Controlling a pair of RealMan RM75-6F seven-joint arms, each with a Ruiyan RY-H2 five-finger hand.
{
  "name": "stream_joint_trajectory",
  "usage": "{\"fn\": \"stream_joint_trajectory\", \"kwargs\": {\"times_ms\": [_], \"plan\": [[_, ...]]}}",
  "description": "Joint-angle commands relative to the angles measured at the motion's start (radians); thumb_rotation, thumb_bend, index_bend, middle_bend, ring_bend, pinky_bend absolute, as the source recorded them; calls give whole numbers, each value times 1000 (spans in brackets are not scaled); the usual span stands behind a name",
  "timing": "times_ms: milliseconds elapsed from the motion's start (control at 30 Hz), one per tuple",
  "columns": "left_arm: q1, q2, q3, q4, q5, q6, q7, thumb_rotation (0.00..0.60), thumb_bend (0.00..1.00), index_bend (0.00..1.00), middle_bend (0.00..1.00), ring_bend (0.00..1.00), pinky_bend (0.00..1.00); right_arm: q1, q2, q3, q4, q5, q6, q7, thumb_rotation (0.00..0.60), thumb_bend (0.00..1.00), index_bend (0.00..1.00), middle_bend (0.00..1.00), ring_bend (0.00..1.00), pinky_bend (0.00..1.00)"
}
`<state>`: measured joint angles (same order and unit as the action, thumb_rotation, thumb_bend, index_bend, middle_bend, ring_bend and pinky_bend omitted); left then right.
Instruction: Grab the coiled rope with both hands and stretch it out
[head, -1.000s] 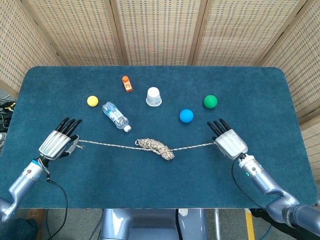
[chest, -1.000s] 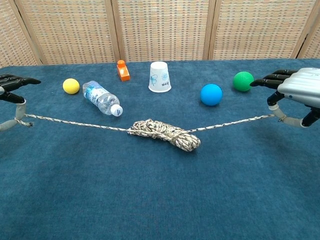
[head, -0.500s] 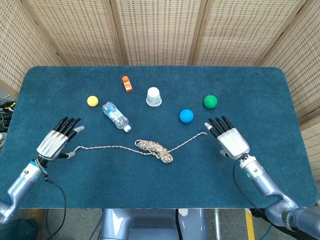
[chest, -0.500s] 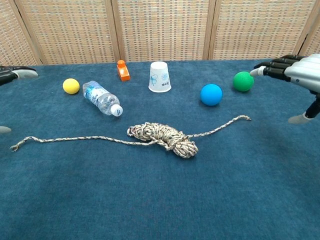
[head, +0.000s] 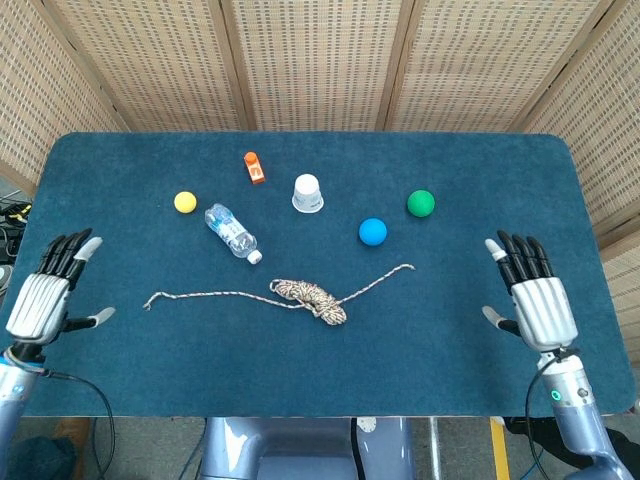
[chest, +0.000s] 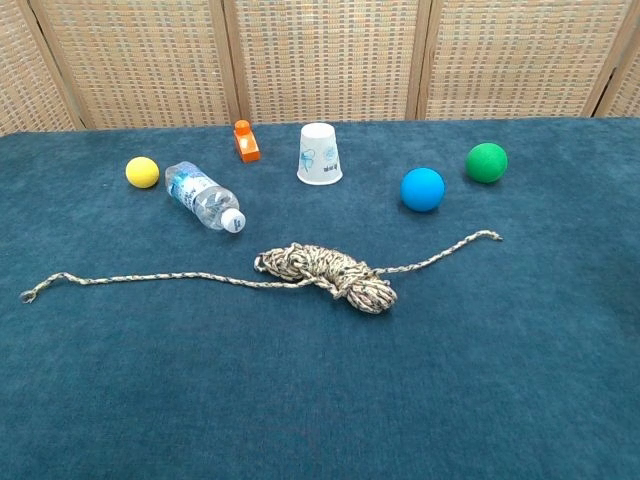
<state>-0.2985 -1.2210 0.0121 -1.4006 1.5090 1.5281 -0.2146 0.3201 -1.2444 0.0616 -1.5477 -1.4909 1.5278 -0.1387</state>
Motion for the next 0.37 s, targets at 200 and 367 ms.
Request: {"fn": "stream_joint_trajectory", "kwargs": {"times_ms": [200,367], "plan": [[134,49,39,-106,4,103,59,600,0,0,0,0,0,-115,-42,-54,40,-49,109,30,600,0,0,0,0,0],[154,73,44,-155,-20,71,71,600,0,0,0,0,0,-143,-39,-59,25,-80,140,0,600,0,0,0,0,0]]}}
